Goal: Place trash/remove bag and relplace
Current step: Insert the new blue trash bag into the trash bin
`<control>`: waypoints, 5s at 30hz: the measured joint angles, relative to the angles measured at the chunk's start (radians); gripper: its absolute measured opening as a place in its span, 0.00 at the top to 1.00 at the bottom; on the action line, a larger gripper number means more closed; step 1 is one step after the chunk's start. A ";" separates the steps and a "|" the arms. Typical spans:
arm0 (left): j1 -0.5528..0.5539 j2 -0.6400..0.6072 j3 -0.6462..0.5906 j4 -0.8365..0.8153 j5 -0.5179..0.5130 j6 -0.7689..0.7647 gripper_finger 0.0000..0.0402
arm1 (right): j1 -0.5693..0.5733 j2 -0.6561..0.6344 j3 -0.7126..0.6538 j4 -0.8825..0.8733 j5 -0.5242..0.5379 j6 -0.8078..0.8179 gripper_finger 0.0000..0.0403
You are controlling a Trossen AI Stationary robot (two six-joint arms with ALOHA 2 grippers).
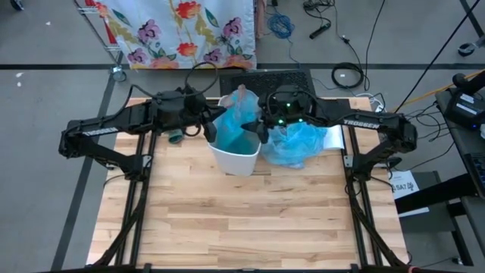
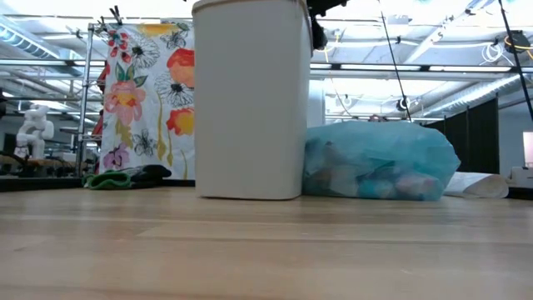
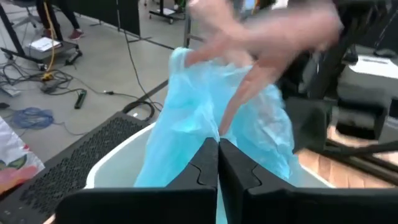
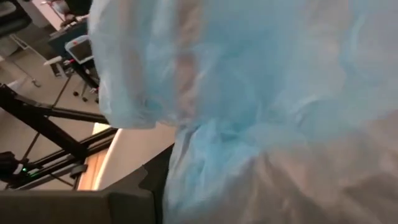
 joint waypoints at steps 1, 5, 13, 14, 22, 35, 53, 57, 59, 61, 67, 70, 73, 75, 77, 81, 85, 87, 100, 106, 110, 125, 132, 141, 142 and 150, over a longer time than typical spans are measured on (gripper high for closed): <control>0.000 0.000 0.000 -0.003 0.000 0.007 0.99 | 0.000 -0.013 0.000 -0.025 0.000 0.008 0.54; 0.000 0.000 0.000 -0.003 -0.001 0.016 0.99 | 0.000 -0.079 0.000 -0.107 0.001 0.042 0.54; 0.000 0.000 0.000 -0.016 -0.003 0.048 1.00 | 0.000 -0.192 0.000 -0.074 0.018 0.092 0.54; 0.000 0.000 0.000 -0.019 -0.002 0.058 1.00 | 0.000 -0.197 0.000 -0.059 0.028 0.093 0.54; 0.000 -0.020 0.000 -0.039 0.035 0.064 1.00 | 0.002 -0.191 0.000 -0.006 0.066 0.067 0.54; 0.000 -0.145 0.000 -0.184 0.039 0.066 1.00 | -0.175 -0.216 0.000 -0.081 0.267 0.129 0.54; 0.000 -0.172 0.000 -0.290 0.057 0.139 1.00 | 0.006 -0.245 0.000 0.020 0.228 0.254 0.69; 0.000 -0.171 0.000 -0.277 0.057 0.144 1.00 | 0.028 -0.215 0.000 0.039 0.240 0.249 0.92; 0.000 -0.171 0.000 -0.276 0.057 0.144 1.00 | 0.032 -0.197 0.000 0.082 0.238 0.245 0.98; 0.000 -0.171 0.000 -0.276 0.057 0.144 1.00 | 0.040 -0.176 0.000 0.136 0.238 0.250 0.98; 0.000 -0.161 0.000 -0.275 0.087 0.142 1.00 | 0.029 -0.108 0.019 0.178 0.263 0.254 1.00; 0.000 -0.160 0.000 -0.250 0.105 0.148 1.00 | 0.015 -0.060 0.078 0.130 0.243 0.252 1.00; 0.000 -0.161 0.000 -0.240 0.100 0.171 1.00 | 0.018 -0.003 0.183 -0.033 0.132 0.242 1.00; 0.000 -0.161 0.000 -0.236 0.059 0.173 1.00 | 0.028 0.033 0.277 -0.242 0.083 0.233 1.00; 0.000 -0.162 0.000 -0.236 0.012 0.175 1.00 | 0.040 0.064 0.368 -0.459 0.081 0.225 1.00; 0.001 -0.178 0.000 -0.236 -0.039 0.219 1.00 | 0.068 0.108 0.515 -0.786 0.072 0.226 1.00; 0.001 -0.205 0.000 -0.245 -0.117 0.223 1.00 | 0.091 0.110 0.612 -0.952 0.033 0.261 1.00; 0.001 -0.220 0.000 -0.269 -0.132 0.221 1.00 | 0.102 0.111 0.643 -1.041 0.065 0.288 1.00; 0.001 -0.259 0.000 -0.282 -0.105 0.215 1.00 | 0.125 0.085 0.665 -0.865 0.159 0.232 1.00; 0.001 -0.232 0.000 -0.291 -0.076 0.211 1.00 | 0.125 0.080 0.665 -0.701 0.160 0.187 1.00; 0.007 -0.196 0.000 -0.323 -0.080 0.145 1.00 | 0.125 0.103 0.665 -0.663 0.161 0.168 1.00; 0.017 -0.109 0.000 -0.369 0.093 0.057 1.00 | 0.074 0.239 0.665 -0.817 0.340 0.176 1.00; 0.017 -0.114 0.000 -0.500 0.178 -0.016 1.00 | 0.017 0.218 0.665 -0.828 0.482 0.099 1.00; 0.016 -0.166 -0.002 -0.469 0.239 -0.073 1.00 | -0.048 0.216 0.665 -0.741 0.286 -0.027 1.00; 0.011 -0.181 -0.002 -0.438 0.243 -0.073 1.00 | -0.047 0.216 0.665 -0.741 0.275 -0.035 1.00; -0.060 -0.199 0.012 -0.239 0.237 -0.010 1.00 | -0.048 0.221 0.665 -0.744 0.148 -0.070 1.00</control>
